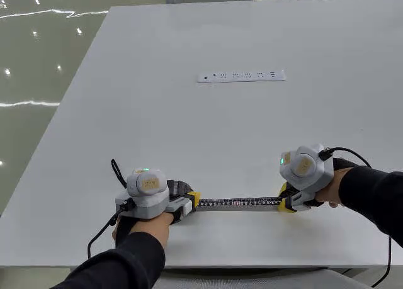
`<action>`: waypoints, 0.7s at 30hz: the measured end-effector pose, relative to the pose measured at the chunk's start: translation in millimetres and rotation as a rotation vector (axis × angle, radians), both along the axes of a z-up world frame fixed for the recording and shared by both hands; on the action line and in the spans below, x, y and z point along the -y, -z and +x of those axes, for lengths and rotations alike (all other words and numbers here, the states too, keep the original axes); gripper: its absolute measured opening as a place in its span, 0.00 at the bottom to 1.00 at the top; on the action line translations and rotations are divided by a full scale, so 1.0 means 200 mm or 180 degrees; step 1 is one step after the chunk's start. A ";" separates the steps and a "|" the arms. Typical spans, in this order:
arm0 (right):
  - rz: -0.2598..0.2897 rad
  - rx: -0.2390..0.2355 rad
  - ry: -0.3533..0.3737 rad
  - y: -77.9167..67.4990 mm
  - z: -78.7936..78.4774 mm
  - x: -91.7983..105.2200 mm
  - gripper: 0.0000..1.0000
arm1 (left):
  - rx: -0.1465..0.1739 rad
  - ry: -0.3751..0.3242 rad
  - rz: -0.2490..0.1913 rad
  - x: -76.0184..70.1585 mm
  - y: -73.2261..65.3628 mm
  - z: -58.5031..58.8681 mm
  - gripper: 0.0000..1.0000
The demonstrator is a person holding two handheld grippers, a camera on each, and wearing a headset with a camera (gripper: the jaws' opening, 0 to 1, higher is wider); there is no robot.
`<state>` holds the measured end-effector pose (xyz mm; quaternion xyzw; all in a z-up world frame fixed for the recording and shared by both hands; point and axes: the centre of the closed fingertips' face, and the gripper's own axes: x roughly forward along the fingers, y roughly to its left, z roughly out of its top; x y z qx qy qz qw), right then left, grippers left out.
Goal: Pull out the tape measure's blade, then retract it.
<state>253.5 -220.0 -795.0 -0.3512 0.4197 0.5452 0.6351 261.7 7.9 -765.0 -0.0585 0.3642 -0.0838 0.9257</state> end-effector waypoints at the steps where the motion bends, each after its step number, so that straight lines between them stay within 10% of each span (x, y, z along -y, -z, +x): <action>1: 0.0002 0.0000 0.0001 0.00 0.00 0.00 0.11 | 0.0000 0.0000 0.0000 0.00 0.00 0.00 0.61; 21: 0.0031 0.0009 0.0002 0.00 0.00 -0.03 0.11 | 0.0003 -0.0002 0.0000 0.00 0.00 0.00 0.61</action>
